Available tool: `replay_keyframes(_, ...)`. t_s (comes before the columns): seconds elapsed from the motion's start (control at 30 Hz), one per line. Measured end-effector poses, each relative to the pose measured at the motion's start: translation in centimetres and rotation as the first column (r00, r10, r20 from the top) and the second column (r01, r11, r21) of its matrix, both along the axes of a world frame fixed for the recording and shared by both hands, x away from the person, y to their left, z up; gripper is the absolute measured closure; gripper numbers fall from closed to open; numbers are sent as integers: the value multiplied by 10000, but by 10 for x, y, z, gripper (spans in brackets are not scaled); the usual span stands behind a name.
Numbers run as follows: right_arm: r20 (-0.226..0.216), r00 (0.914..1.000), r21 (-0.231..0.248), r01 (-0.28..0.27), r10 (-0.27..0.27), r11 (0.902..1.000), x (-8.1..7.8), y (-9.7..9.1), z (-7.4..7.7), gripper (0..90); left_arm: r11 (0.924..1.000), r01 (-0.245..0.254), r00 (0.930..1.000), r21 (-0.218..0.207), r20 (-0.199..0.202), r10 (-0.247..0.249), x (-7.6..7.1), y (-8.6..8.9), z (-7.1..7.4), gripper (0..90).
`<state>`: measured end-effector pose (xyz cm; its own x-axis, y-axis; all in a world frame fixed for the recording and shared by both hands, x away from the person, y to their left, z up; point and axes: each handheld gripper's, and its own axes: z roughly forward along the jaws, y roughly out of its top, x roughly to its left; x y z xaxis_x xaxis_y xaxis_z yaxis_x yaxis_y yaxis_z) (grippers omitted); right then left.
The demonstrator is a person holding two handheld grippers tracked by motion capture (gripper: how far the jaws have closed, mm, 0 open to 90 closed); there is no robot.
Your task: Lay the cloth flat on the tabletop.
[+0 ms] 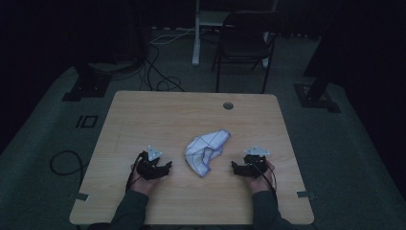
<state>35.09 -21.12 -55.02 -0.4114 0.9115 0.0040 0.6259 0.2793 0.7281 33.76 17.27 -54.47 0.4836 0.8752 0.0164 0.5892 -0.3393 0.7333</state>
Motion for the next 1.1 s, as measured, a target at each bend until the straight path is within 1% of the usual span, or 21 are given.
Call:
replay_keyframes(0.17, -2, 10000, 4, 15, -15, 10000, 0, 0, 0, 134, 10000, -7, 10000, -1, 3, 7, 0, 0, 0, 365)
replay_keyframes(0.3, 3, 9999, 0, 135, -135, 9999, -1, 2, 0, 134, 10000, -6, 10000, -1, 6, 6, 0, 0, 0, 365)
replay_keyframes(0.6, -4, 9999, 28, 105, -105, 9999, -3, 4, 0, 159, 10000, -24, 10000, 0, 6, 24, 0, 0, 0, 364)
replay_keyframes(0.63, -2, 9999, 29, 117, -117, 9999, -4, 5, 1, 208, 10000, -22, 10000, 4, 6, 22, 0, 0, 0, 364)
replay_keyframes(0.73, -6, 9998, 56, 181, -181, 9998, -6, 5, 3, 281, 9999, -118, 9999, -5, 13, 118, -1, -1, 0, 368)
replay_keyframes(0.77, -44, 9999, 282, 101, -100, 9996, -6, 5, 4, 308, 9999, -102, 9999, 7, 13, 102, -1, -1, 0, 371)
replay_keyframes(0.8, -15, 10000, 375, -32, 32, 9993, -7, 5, 5, 327, 9999, -102, 9999, 7, 13, 102, -1, -1, 0, 377)
replay_keyframes(0.83, 64, 10000, 328, -78, 76, 9994, -8, 6, 6, 355, 10000, -37, 10000, 15, 21, 37, -2, -1, 0, 390)
replay_keyframes(0.87, 64, 10000, 328, -78, 76, 9994, -8, 6, 6, 355, 10000, -37, 10000, 15, 21, 37, -2, -1, 0, 398)
replay_keyframes(0.9, 149, 9997, 331, -194, 189, 9993, -10, 9, 7, 400, 10000, -7, 10000, 8, 11, 7, -2, -2, 1, 409)
replay_keyframes(0.93, 149, 9997, 331, -194, 189, 9993, -10, 9, 7, 400, 10000, -7, 10000, 8, 11, 7, -2, -2, 1, 418)
replay_keyframes(0.97, 190, 9994, 385, -282, 274, 9989, -11, 10, 8, 420, 10000, 14, 10000, -9, 20, -13, -3, -2, 1, 418)
replay_keyframes(1.0, 317, 9984, 374, -472, 460, 9982, -14, 13, 10, 467, 10000, 26, 10000, -4, 11, -26, -3, -2, 1, 427)
replay_keyframes(1.1, 580, 9954, 413, -793, 769, 9960, -19, 18, 14, 512, 10000, 67, 10000, -13, -7, -67, -3, -3, 1, 440)
